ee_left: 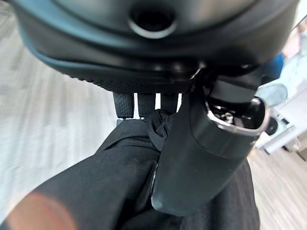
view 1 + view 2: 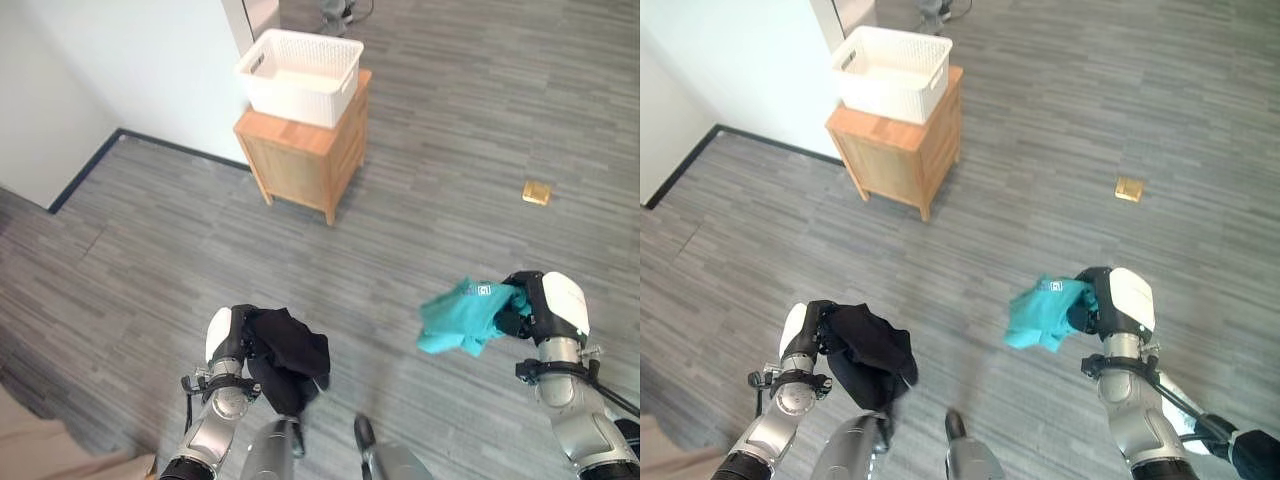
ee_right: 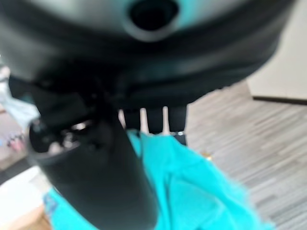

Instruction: Pick up bed clothes into laundry basket.

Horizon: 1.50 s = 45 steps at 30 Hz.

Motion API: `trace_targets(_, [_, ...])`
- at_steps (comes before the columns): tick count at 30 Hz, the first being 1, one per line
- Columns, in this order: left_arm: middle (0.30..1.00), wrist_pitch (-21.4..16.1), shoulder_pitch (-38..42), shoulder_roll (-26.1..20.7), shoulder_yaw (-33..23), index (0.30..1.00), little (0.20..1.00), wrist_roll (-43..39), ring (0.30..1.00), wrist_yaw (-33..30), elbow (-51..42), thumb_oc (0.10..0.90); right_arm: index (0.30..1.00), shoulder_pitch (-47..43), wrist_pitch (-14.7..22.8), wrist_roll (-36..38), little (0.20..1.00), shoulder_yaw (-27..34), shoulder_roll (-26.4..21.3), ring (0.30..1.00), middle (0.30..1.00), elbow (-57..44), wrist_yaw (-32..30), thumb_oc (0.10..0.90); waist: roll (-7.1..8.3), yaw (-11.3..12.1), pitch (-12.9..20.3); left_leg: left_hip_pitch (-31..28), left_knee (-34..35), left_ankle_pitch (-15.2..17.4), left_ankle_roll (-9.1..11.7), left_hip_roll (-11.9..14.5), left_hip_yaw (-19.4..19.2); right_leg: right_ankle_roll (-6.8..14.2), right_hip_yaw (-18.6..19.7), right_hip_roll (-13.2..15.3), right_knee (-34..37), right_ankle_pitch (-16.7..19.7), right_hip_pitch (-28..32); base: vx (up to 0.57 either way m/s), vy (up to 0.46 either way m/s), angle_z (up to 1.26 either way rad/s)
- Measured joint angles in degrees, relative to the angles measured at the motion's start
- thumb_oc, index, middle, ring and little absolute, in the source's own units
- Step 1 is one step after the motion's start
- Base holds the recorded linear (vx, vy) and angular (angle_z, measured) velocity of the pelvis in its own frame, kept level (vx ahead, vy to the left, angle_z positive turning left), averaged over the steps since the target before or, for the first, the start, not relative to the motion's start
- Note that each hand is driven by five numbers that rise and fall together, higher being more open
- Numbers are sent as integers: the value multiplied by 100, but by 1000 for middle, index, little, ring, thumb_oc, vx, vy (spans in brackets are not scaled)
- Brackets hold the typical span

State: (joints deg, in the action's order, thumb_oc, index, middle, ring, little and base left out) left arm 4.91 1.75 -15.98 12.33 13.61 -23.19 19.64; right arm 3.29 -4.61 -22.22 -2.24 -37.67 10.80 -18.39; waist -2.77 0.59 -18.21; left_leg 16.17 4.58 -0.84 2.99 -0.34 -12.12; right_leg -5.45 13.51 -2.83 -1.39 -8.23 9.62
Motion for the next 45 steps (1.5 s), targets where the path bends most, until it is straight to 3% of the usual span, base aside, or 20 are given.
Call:
trace_targets(3, [300,35,-336,48,-18,300,300,13,300,2,-63,400,300,476,11,-82,300,-26,-27,300,300,-38,66,400,-262,115,303,122,-194,-321,-644,-248,25,367,107,-160,26,-464,658,595,-14,-60])
trace_targets(4, [300,60,-381,50,-11,300,300,10,300,13,-14,400,300,629,-25,-136,300,-42,66,300,300,-4,83,400,-300,89,397,-27,-166,-1046,-1103,-234,186,704,69,-259,-453,-724,673,539,0,-31])
trace_targets(7, [300,165,-305,19,99,300,300,4,300,16,5,400,300,828,-100,-154,300,-296,166,300,300,-15,220,400,-50,-169,290,-713,34,-1070,-1159,-389,435,1229,-675,-269,-4428,-344,-1037,345,-21,2])
trace_targets(9, [300,169,-222,21,159,300,300,3,300,21,-23,400,300,852,-97,-154,300,-243,250,300,300,-67,209,400,-75,-356,233,-1149,45,-811,-1172,-364,686,989,-913,-26,-5061,-718,-1988,499,-104,10])
trace_targets(13, [300,151,394,-24,60,300,300,10,300,13,45,400,300,820,-69,-147,300,-204,356,300,300,-262,176,400,67,-727,19,-2007,20,-386,-1012,-172,1530,942,-669,-47,-3168,-651,-3131,458,-199,78])
trace_targets(16, [300,60,702,-84,100,300,300,18,300,-2,191,400,300,886,-5,-144,300,-102,326,300,300,-465,47,400,323,-852,36,-2207,-118,-209,-833,-261,2066,1338,235,103,-617,522,-3050,354,-209,145])
trace_targets(17, [300,19,678,-77,76,300,300,22,300,-8,201,400,300,1021,7,-152,300,-37,249,300,300,-572,37,400,449,-929,79,-2478,-227,142,-433,-321,2158,1337,238,256,-423,1186,-2761,200,-199,153])
trace_targets(18, [300,33,561,-81,63,300,300,23,300,-6,201,400,300,1055,2,-160,300,93,215,300,300,-601,34,400,388,-903,90,-2573,-420,508,-208,-186,2077,748,202,80,-544,1922,-2600,205,-259,116])
trace_targets(20, [300,30,283,-57,-132,300,300,40,300,-30,178,400,300,940,-21,-249,300,553,247,300,300,-885,-3,400,181,-662,201,-2477,-475,790,-72,74,1773,523,94,-181,-298,1880,-2386,205,-206,29])
trace_targets(26, [300,2,-762,25,-908,300,300,-10,300,-135,55,400,300,1162,34,-462,300,2801,-62,300,300,-2521,-535,400,561,-716,53,-2149,-803,503,359,81,1174,442,-529,-34,376,1564,-1131,59,-72,39])
trace_targets(28, [300,-1,-775,158,-805,300,300,-63,300,-134,97,400,300,921,23,-454,300,3107,-801,300,300,-2328,-748,400,348,-834,49,-1611,-918,324,185,494,850,942,-1064,-90,-424,725,-1456,22,-43,53])
trace_targets(29, [300,-63,-882,130,-783,300,300,-67,300,-127,-19,400,300,866,18,-430,300,3242,-1345,300,300,-2275,-743,400,421,-780,115,-1278,-981,196,402,805,779,45,-647,33,-1724,520,-1942,22,-52,54])
trace_targets(30, [300,-128,-804,136,-724,300,300,-64,300,-131,123,400,300,869,17,-384,300,3269,-1610,300,300,-2202,-794,400,452,-904,127,-1250,-943,131,453,985,467,-61,-735,102,-1571,206,-1746,52,-49,92])
trace_targets(32, [300,-120,-750,195,-294,300,300,-135,300,0,502,400,300,767,74,-173,300,3041,-2496,300,300,-1653,-723,400,506,-765,392,-991,-522,-91,493,1163,-121,178,-1206,114,-1005,260,-1344,48,-36,96])
trace_targets(35, [300,-180,-887,125,-8,300,300,-228,300,30,536,400,300,344,124,124,300,2577,-3758,300,300,-1047,-224,400,623,-554,546,-1112,-219,-217,413,567,-157,278,-1554,78,-269,592,-800,31,-14,55])
trace_targets(36, [300,-195,-866,115,4,300,300,-233,300,16,599,400,300,99,131,179,300,2370,-3808,300,300,-972,-157,400,626,-531,558,-1176,-225,-237,352,446,-154,527,-1650,71,-272,583,-778,61,-9,24])
trace_targets(37, [300,-188,-802,185,49,300,300,-239,300,28,814,400,300,-331,189,276,300,1953,-4064,300,300,-822,-63,400,294,-536,591,-1313,-151,-416,106,560,-37,1049,-1634,-230,-777,759,-1065,50,-8,36])
trace_targets(38, [300,-217,-853,315,39,300,300,-246,300,18,872,400,300,-554,265,316,300,1704,-4421,300,300,-805,-8,400,-158,-533,611,-1408,-61,-758,-416,996,163,681,-1694,-497,-1503,312,-1517,60,-21,50])
trace_targets(40, [300,-193,-707,172,65,300,300,-397,300,44,1330,400,300,-1293,271,417,300,912,-4641,300,300,-908,138,400,-41,-565,751,-1575,-31,-938,51,1004,173,33,-1706,-219,-1068,128,-1239,39,-17,66])
trace_targets(45, [300,-210,-694,-1,56,300,300,-554,300,31,1420,400,300,-3160,289,514,300,-973,-4686,300,300,-831,348,400,591,-108,597,-1539,77,-742,248,525,313,15,-1782,22,-434,309,-773,35,-12,23])
